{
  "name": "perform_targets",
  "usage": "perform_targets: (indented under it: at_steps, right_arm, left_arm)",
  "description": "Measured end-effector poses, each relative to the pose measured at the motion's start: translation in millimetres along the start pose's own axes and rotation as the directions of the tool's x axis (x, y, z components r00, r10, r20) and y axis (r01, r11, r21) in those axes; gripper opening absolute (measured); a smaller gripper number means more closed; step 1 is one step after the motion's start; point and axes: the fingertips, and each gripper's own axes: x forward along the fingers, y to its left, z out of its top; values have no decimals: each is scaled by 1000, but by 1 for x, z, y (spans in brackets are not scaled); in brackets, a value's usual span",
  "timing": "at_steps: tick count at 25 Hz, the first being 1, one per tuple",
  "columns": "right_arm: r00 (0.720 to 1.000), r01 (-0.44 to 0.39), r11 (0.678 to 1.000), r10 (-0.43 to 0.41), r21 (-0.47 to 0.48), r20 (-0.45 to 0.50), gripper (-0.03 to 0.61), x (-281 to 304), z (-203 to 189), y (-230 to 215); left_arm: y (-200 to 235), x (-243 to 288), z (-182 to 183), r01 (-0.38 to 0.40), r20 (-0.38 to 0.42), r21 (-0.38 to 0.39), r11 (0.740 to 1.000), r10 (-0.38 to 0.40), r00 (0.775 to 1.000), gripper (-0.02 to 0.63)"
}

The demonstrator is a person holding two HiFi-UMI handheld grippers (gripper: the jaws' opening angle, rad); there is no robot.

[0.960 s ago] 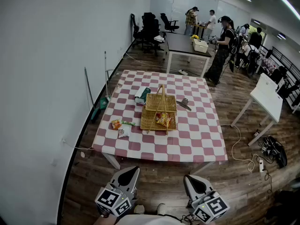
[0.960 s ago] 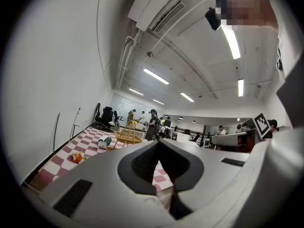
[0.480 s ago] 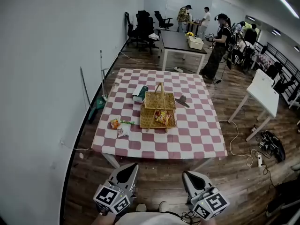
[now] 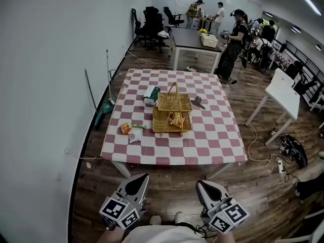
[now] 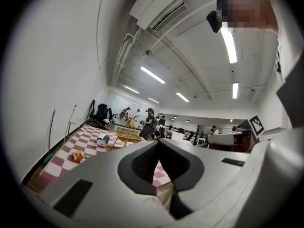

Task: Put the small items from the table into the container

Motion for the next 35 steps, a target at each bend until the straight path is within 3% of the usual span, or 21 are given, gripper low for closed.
perform_targets:
  at_steps: [10, 19, 28, 35]
  right_arm:
    - [999, 42, 999, -42, -22, 2, 8, 4, -10, 16]
    - [1000, 20, 1000, -20, -2, -1, 8, 21, -7, 16]
    - [1000, -5, 1000, 5, 21, 4, 9, 50, -1, -11]
    - [999, -37, 999, 38, 31, -16, 9, 85, 6, -59]
  left_arm:
    - [24, -27, -12, -15, -7, -5, 1000, 15, 1000, -5]
    - [39, -26, -10, -13, -2, -24, 1000, 13, 1000, -3]
    - [60, 1, -13, -34, -23, -23, 999, 33, 999, -3]
    - [76, 59, -8, -45, -30, -23, 999, 45, 999, -3]
